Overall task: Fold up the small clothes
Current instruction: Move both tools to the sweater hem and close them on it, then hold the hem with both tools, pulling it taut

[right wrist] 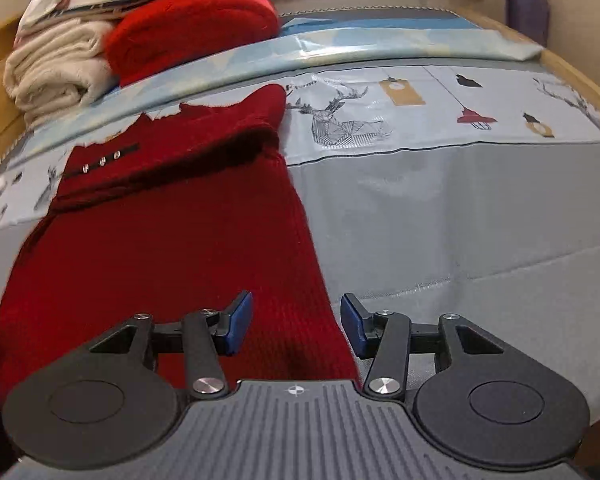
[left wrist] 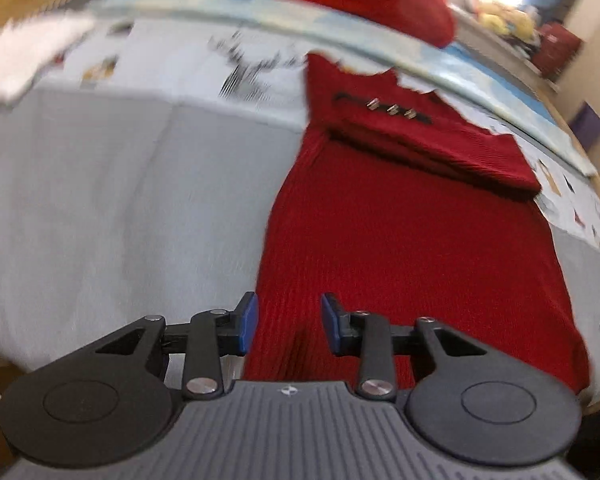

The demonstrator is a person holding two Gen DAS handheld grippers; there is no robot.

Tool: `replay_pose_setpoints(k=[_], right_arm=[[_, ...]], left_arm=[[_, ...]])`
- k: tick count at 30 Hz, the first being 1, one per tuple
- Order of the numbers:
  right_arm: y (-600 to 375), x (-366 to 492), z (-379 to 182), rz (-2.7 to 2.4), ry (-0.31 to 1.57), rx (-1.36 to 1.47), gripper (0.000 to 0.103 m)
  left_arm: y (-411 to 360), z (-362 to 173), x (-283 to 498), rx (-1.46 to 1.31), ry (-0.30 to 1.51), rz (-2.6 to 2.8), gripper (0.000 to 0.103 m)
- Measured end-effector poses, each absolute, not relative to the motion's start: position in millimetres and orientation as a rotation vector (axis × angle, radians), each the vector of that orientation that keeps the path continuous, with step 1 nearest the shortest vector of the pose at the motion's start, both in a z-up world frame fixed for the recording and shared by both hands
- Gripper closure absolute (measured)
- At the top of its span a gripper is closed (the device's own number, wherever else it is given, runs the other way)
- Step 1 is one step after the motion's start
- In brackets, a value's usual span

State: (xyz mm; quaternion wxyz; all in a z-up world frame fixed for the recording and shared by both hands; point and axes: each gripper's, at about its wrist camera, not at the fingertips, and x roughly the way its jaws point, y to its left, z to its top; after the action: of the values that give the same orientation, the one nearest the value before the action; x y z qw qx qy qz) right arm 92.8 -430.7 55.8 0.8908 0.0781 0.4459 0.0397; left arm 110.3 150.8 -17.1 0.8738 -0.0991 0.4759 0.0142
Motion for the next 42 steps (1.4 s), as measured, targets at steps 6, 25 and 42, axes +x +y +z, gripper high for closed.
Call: replay_pose_setpoints(k=[6,25,42], right_arm=[[-437,90,30,0.039,1.087,0.189,0.052],[-427,92,7,0.074,1.204,0.12,0.089],[-424,92,7,0.072,1.233,0.1,0.074]], left_arm=[[159,-39,113,-0.214,1.113,0.05,0.064],[144,-56,112,-0.059,1.203,-0.03,0.09],[135,-63,117,-0.022,1.236,-0.034,0.067]])
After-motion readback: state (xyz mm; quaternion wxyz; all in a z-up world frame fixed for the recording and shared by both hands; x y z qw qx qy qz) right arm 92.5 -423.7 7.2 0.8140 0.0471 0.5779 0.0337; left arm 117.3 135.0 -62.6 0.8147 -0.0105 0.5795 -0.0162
